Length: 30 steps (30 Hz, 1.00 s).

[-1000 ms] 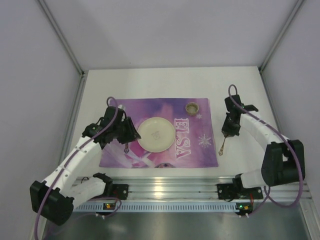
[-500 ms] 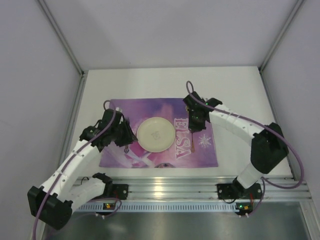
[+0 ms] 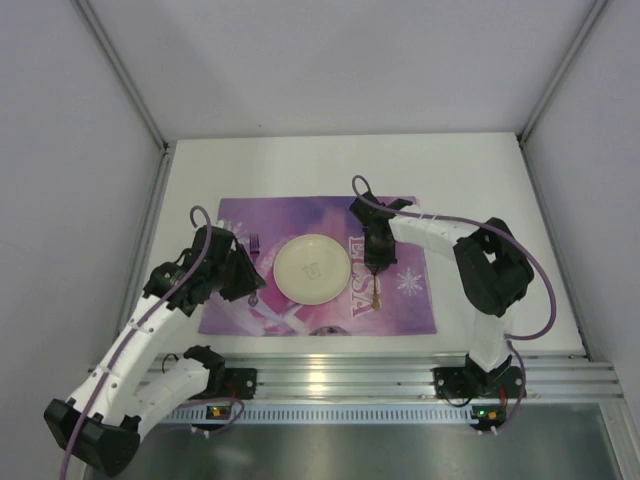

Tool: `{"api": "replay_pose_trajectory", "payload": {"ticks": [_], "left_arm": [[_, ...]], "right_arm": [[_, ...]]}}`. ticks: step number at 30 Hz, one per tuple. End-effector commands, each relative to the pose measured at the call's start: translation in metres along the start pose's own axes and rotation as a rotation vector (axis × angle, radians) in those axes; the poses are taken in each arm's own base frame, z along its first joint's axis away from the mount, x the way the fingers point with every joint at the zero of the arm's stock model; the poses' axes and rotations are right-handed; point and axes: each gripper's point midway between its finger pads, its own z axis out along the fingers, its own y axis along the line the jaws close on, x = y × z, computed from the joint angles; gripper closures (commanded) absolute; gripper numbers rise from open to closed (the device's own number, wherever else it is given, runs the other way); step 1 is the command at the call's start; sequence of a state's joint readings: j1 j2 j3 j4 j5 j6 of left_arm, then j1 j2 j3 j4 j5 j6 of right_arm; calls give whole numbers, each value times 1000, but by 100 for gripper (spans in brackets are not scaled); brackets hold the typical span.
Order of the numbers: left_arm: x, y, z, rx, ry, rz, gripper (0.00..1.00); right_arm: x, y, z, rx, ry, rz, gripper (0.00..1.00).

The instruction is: Set the dinner table for one person

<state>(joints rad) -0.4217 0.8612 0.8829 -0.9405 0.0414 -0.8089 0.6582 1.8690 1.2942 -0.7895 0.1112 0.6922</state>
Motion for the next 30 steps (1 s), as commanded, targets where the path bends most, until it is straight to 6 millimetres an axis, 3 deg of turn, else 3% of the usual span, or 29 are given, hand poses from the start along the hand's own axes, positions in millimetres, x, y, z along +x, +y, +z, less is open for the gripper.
{"api": "replay_pose_trajectory", "payload": {"ticks": [1, 7, 11, 12, 15, 20, 24, 28, 29, 30], "left_arm": [[-3, 1, -13, -10, -20, -8, 62], [-2, 4, -17, -23, -21, 4, 61], [-5, 1, -17, -23, -19, 12, 60], [-5, 1, -16, -28, -16, 15, 60], [-13, 1, -15, -52, -36, 19, 60], [-22, -3, -15, -69, -46, 43, 60], [-40, -6, -18, -88, -105, 75, 60], [-67, -21, -29, -75, -184, 140, 61], [-76, -23, -33, -80, -214, 167, 61], [-91, -30, -42, -71, -281, 175, 59]], "right_arm": [[-26, 15, -6, -38, -74, 19, 100], [-36, 10, -5, -17, -96, 12, 100], [-37, 9, -6, -16, -102, -14, 81], [-37, 8, -7, -15, -104, -17, 72], [-38, 5, -17, -19, -126, -25, 64], [-33, 2, -33, -40, -133, -20, 61], [-26, 6, -70, -115, -179, -32, 62], [-12, 37, -139, -422, -243, -191, 58], [-7, 41, -153, -458, -266, -225, 51], [-4, 40, -179, -512, -328, -249, 47]]}}
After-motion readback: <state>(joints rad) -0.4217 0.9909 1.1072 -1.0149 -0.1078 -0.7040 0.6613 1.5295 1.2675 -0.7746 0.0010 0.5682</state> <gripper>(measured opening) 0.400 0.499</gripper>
